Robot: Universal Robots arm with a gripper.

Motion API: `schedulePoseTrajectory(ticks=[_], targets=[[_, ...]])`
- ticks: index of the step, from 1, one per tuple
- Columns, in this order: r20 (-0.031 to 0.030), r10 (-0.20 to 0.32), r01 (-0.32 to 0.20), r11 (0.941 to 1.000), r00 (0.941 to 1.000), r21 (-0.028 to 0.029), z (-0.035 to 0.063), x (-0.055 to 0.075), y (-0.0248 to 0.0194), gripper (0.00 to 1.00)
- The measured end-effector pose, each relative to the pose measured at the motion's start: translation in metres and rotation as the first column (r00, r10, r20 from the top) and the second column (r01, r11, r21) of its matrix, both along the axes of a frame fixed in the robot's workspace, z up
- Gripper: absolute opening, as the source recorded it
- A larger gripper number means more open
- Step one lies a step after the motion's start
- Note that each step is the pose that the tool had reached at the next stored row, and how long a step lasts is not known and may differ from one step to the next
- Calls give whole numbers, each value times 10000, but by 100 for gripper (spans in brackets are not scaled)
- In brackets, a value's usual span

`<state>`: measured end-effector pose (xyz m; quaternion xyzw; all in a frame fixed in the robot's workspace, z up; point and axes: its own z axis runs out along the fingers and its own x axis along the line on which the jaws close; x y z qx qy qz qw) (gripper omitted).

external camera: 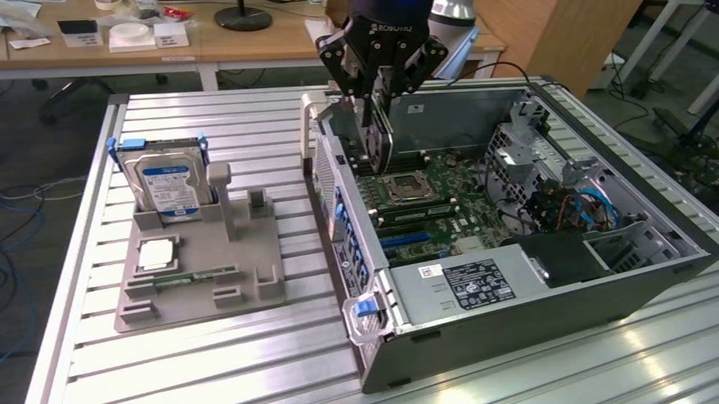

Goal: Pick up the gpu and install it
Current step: 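Pick up the gpu and move the gpu toward the slot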

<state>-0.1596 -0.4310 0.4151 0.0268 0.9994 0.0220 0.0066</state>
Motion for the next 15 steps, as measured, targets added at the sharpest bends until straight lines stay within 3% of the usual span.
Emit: schedulePoseTrajectory(ticks=[15], targets=[[0, 0, 0, 10000, 10000, 0, 0, 68, 0, 27]])
